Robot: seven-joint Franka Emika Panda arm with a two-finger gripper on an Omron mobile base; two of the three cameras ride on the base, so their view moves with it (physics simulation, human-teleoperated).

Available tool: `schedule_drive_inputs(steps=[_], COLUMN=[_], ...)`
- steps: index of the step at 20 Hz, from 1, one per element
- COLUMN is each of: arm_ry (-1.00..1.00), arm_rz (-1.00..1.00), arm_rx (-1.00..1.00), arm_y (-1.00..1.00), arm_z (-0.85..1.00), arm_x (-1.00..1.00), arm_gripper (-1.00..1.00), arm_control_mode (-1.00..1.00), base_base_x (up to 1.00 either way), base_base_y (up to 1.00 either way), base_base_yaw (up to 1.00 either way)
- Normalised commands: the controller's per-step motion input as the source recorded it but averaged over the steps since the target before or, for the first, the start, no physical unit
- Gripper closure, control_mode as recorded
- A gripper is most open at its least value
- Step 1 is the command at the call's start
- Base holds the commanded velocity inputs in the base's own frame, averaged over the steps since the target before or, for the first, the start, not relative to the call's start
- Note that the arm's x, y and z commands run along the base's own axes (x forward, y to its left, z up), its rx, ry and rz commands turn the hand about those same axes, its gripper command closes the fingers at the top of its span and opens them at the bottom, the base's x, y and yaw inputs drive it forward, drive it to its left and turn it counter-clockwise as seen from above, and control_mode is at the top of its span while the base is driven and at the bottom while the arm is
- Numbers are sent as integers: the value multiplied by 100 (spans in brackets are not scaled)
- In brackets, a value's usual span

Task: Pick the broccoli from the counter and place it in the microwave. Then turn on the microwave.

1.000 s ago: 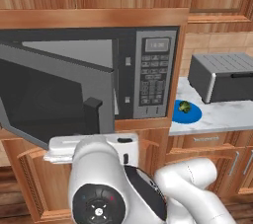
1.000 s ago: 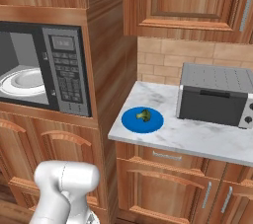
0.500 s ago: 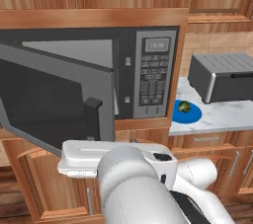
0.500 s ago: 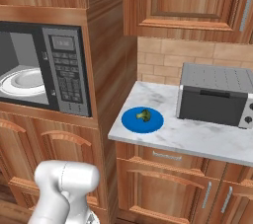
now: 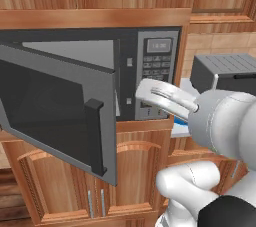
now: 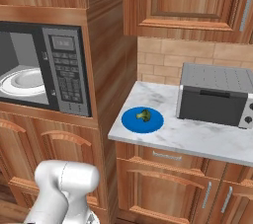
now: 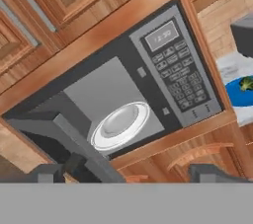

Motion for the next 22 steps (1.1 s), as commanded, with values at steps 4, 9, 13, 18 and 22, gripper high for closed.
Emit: schedule_drive_inputs(steps=[4, 9, 13, 18, 22], arm_ry=[21, 15, 9, 11, 11], arm_rz=[8, 15, 15, 13, 11], arm_rx=[42, 47, 45, 36, 24], arm_y=[-86, -61, -38, -7, 16], arm_z=[27, 2, -5, -17, -40], arm_x=[17, 25, 50, 78, 73], arm_gripper=[-100, -100, -100, -100, -100], arm_control_mode=[-100, -100, -100, -100, -100], base_base_x=[0, 0, 0, 0, 0], base_base_y=[0, 0, 0, 0, 0], base_base_yaw=[0, 0, 0, 0, 0])
